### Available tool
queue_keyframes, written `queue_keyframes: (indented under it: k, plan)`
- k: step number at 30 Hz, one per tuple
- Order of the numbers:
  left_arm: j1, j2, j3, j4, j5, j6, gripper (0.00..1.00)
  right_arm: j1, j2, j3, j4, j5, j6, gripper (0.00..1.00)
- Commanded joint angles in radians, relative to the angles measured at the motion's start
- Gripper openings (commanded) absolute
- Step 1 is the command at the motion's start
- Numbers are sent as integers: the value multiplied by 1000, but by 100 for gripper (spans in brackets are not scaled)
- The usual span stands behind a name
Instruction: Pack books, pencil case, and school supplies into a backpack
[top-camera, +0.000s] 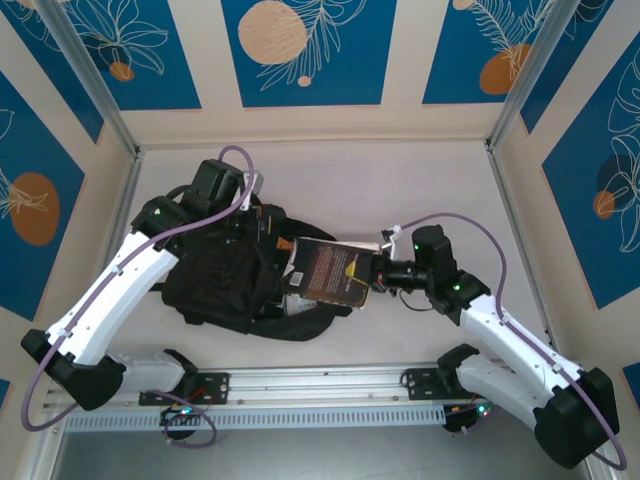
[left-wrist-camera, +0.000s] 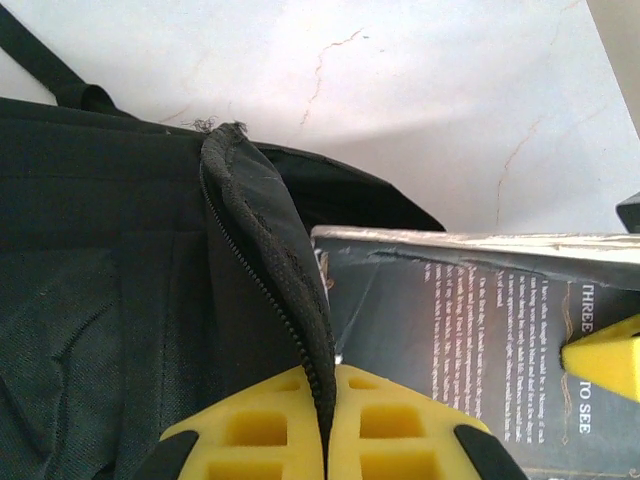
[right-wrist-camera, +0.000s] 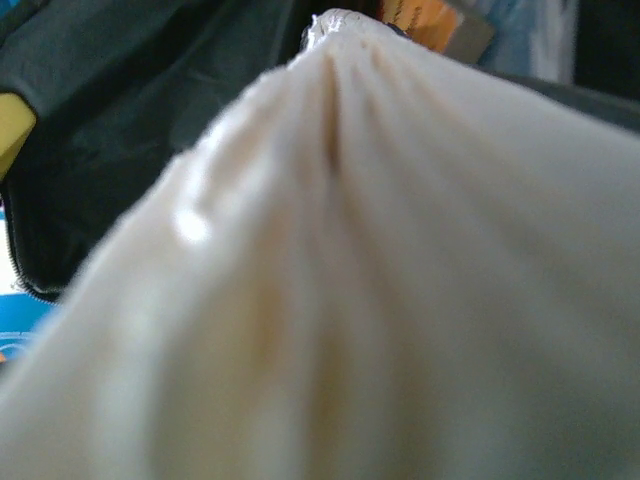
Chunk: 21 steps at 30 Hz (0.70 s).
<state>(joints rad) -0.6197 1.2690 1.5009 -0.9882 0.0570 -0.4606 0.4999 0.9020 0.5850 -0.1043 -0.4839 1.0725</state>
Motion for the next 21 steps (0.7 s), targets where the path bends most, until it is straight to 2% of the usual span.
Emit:
queue_keyframes:
  k: [1,11,21]
  plan:
    - [3,-5,48,-4,41,23,0,25,28,43,130,-55,44,0]
    - [3,-13,64,10,57,32,0,131,299,97,332,-24,150,0]
    - [3,-10,77,33,96,33,0,283,626,273,426,78,125,0]
